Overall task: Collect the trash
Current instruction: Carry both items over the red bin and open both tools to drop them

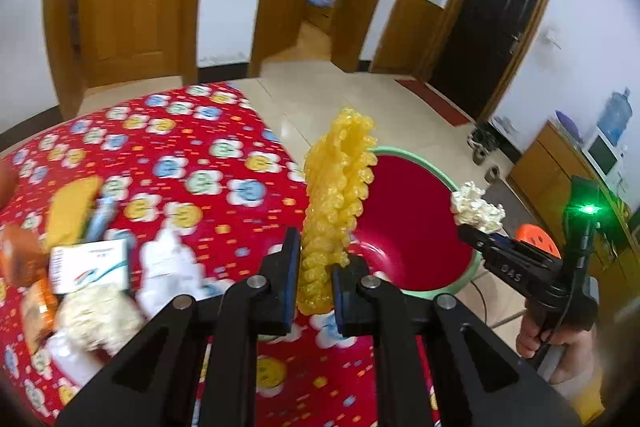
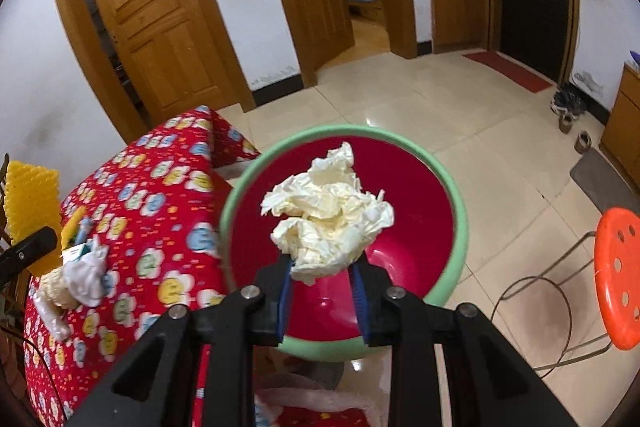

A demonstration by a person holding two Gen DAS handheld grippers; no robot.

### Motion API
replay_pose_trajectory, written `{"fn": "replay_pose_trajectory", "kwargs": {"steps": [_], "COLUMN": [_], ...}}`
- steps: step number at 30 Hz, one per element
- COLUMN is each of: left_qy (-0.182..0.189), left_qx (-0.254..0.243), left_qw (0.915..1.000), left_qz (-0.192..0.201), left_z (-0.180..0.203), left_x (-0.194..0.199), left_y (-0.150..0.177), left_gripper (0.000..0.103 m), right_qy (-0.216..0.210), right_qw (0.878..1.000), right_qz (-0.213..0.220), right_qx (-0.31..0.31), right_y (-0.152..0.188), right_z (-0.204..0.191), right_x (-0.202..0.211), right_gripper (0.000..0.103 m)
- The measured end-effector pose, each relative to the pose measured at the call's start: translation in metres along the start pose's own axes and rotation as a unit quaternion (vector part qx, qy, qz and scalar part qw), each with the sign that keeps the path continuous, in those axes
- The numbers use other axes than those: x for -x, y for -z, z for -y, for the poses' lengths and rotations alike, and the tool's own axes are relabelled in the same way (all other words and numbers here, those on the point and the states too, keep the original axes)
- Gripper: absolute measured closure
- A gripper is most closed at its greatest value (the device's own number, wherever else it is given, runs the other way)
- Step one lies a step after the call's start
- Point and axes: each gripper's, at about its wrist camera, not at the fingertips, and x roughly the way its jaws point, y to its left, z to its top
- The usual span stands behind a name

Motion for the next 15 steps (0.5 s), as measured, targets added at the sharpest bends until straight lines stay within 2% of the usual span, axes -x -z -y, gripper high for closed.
{"fn": "replay_pose_trajectory", "kwargs": {"steps": [6, 8, 10, 13, 15], "left_qy": [0.015, 0.018, 0.019, 0.02, 0.023], "left_qx": [-0.019, -0.022, -0.025, -0.03, -0.032], "left_qw": [0.9995, 0.9992, 0.999, 0.9986, 0.9983], "left_qz": [-0.022, -0.027, -0.032, -0.039, -0.043], "left_z": [0.024, 0.029, 0.032, 0.037, 0.04], "left_x": [-0.03, -0.037, -0.043, -0.052, -0.058], "left_y": [-0.003, -0.004, -0.004, -0.004, -0.004], "left_gripper": [0.09, 0.09, 0.09, 0.09, 0.09], "right_qy": [0.008, 0.006, 0.002, 0.004, 0.004], "right_qw": [1.0, 1.0, 1.0, 1.0, 1.0], "right_qz": [-0.005, -0.002, 0.005, 0.013, 0.015], "right_qx": [-0.002, -0.002, -0.003, 0.001, -0.002], "right_y": [-0.001, -0.002, -0.003, -0.003, -0.004], "right_z": [0.017, 0.02, 0.023, 0.023, 0.026], "right_x": [-0.012, -0.012, -0.011, -0.009, -0.008], "right_gripper": [0.068, 0.059, 0.046, 0.037, 0.034]}}
